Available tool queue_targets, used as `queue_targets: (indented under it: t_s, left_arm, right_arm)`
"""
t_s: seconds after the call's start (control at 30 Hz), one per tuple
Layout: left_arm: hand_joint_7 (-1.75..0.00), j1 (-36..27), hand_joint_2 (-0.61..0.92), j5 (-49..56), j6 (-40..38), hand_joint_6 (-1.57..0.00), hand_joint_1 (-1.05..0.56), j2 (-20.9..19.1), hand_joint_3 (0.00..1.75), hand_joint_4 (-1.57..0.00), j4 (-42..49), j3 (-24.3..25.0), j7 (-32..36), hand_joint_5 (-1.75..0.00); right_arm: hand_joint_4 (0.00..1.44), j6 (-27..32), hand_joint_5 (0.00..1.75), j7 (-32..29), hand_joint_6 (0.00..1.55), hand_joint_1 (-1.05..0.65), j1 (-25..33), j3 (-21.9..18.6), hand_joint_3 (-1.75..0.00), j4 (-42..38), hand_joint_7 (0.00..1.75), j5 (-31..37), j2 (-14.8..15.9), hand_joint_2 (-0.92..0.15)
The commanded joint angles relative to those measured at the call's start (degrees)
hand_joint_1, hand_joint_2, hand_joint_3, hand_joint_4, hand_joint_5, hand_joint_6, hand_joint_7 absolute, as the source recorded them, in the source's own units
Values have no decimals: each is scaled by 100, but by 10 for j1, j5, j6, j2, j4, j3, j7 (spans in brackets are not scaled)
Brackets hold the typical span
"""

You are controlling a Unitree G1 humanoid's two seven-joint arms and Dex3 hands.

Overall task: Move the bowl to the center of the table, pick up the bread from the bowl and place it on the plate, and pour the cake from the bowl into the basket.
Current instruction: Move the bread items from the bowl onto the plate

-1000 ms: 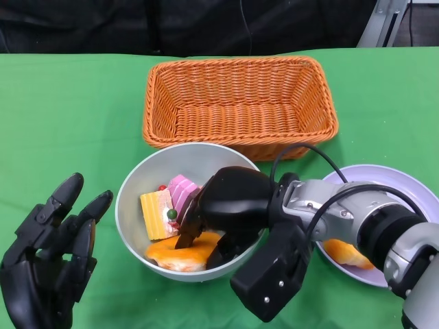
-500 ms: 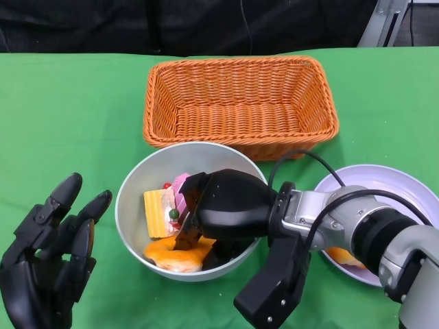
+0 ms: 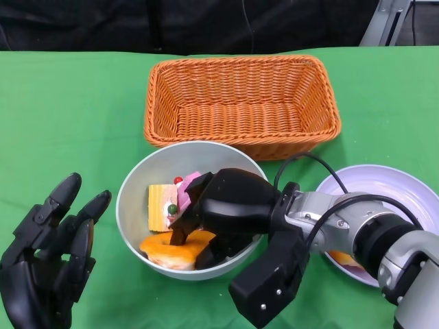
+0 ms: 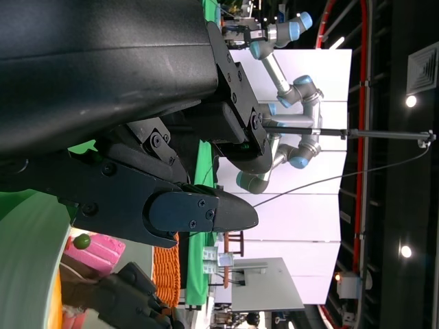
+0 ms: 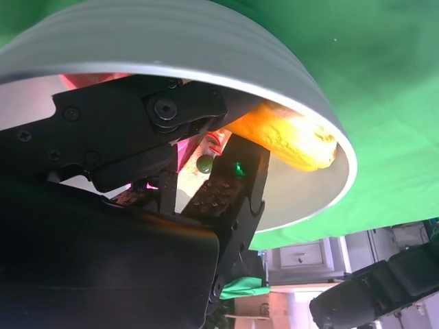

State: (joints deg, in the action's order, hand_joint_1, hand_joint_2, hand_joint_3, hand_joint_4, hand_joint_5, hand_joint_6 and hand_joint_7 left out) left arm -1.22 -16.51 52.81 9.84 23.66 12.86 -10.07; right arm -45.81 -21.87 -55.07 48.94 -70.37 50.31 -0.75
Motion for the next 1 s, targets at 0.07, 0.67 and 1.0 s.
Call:
queue_targets:
  t_s: [0.07,0.67,1.0]
  left_arm:
    - [0,-3,92,-3,2,-84,-52,-5,29,-96,1,3,4,0]
    - [0,2,92,-3,6,-84,-52,-11,29,-96,18,11,2,0]
    - [0,7,92,-9,7,-83,-51,-17,30,-96,31,13,-5,0]
  right_arm:
    - [74,0,109,13,86,-24,13,-20,0,-2,56,-16,0,-87]
    - [65,-14,126,64,74,-17,9,-97,0,1,84,-72,2,-84]
    - [78,-34,104,79,92,-23,6,-148,0,5,41,-113,3,-86]
